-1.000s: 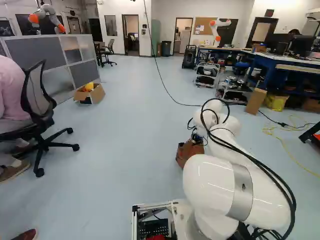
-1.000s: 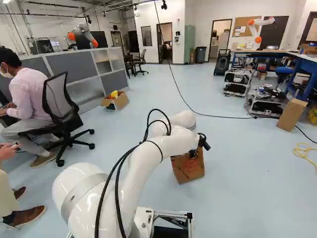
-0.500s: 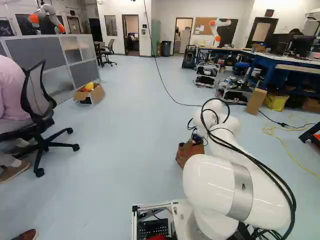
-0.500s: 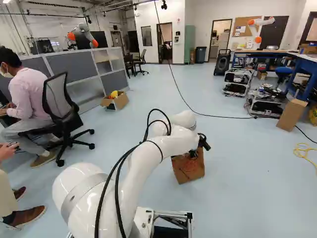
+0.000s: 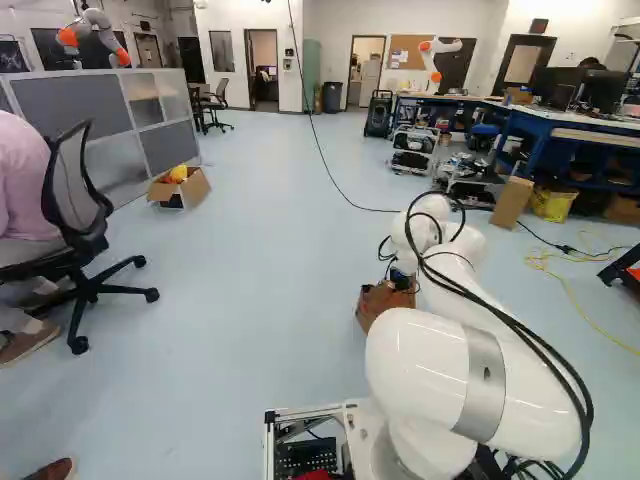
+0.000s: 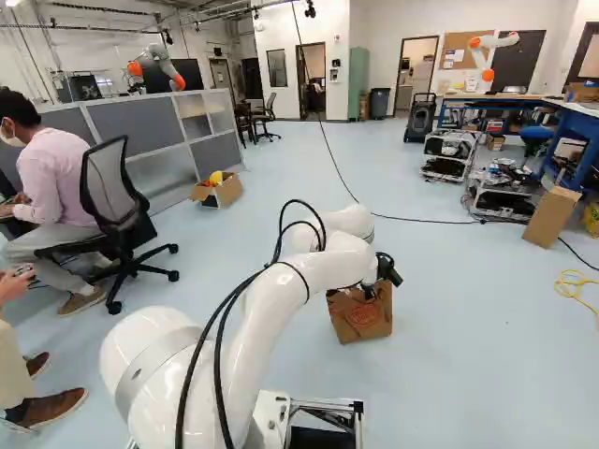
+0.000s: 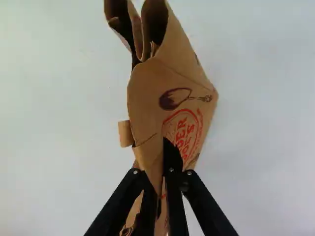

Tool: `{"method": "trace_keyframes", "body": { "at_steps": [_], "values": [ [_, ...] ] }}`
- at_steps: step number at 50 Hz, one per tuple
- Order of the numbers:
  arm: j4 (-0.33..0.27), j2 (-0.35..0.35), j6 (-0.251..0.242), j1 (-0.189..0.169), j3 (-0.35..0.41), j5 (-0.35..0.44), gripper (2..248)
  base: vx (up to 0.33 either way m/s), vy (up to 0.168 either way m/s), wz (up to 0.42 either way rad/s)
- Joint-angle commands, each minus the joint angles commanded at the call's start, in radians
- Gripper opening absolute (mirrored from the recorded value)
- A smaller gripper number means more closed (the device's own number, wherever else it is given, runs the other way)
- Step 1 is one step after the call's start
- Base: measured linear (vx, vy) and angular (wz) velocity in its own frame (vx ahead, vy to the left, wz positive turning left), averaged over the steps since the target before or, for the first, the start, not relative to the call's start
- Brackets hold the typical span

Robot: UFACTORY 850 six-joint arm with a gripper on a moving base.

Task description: Pick up the grocery bag from the ground

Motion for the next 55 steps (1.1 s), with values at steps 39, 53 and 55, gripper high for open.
{"method": "trace_keyframes", "body": {
  "at_steps": [39, 53, 55],
  "values": [
    [0.000, 0.249, 0.000, 0.036, 0.383, 0.266, 22, 0.000, 0.000, 0.000],
    [0.000, 0.391, 0.000, 0.046, 0.565, 0.436, 22, 0.000, 0.000, 0.000],
    [0.000, 0.412, 0.000, 0.047, 0.591, 0.461, 22, 0.000, 0.000, 0.000]
  ]
}}
